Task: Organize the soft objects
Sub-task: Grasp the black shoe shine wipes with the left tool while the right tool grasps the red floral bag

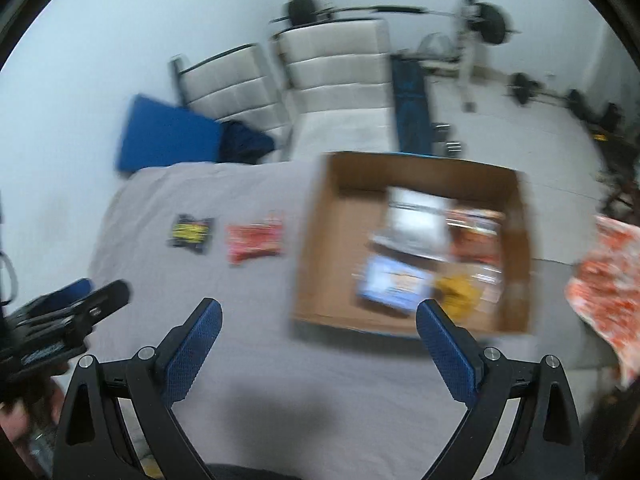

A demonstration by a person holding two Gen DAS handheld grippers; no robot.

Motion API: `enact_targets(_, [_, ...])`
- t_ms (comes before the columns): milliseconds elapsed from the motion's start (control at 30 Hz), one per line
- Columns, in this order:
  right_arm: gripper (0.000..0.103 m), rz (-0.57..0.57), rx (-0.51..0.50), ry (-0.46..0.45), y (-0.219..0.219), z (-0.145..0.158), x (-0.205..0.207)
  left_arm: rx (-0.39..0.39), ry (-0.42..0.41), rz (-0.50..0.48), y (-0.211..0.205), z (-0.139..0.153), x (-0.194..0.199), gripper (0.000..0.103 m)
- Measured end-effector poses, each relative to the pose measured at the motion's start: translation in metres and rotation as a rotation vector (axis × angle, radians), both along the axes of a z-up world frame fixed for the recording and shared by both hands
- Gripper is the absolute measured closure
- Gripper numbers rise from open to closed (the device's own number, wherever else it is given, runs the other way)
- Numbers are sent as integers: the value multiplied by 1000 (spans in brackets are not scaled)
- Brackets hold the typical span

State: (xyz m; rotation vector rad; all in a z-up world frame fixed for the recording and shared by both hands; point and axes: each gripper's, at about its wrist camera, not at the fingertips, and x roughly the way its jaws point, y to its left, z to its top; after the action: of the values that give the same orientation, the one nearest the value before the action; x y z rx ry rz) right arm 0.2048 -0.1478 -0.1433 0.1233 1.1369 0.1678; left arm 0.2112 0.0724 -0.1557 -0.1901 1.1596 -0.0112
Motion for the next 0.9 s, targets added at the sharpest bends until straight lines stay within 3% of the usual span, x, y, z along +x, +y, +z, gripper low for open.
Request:
enact_targets(167, [4,90,54,104,92,-44,76,-92,92,144,107,-43,52,7])
enact_targets(333, [4,-19,70,308,139,-132,159,-183,217,255,173,-112,112,7])
enact_targets(533, [4,-372,171,568,131,-253,205,-259,413,295,190,-198,163,7])
enact_targets(700, [7,-642,330,669,118,-309,204,-355,589,345,199,-259,193,7])
enact_targets(767, [24,-685,352,692,120,-322,205,-392,629,384,203,-273,199,7])
enact_targets(900, [31,-691,295,685,132,-328,212,-451,674,482,207,-294,211,7])
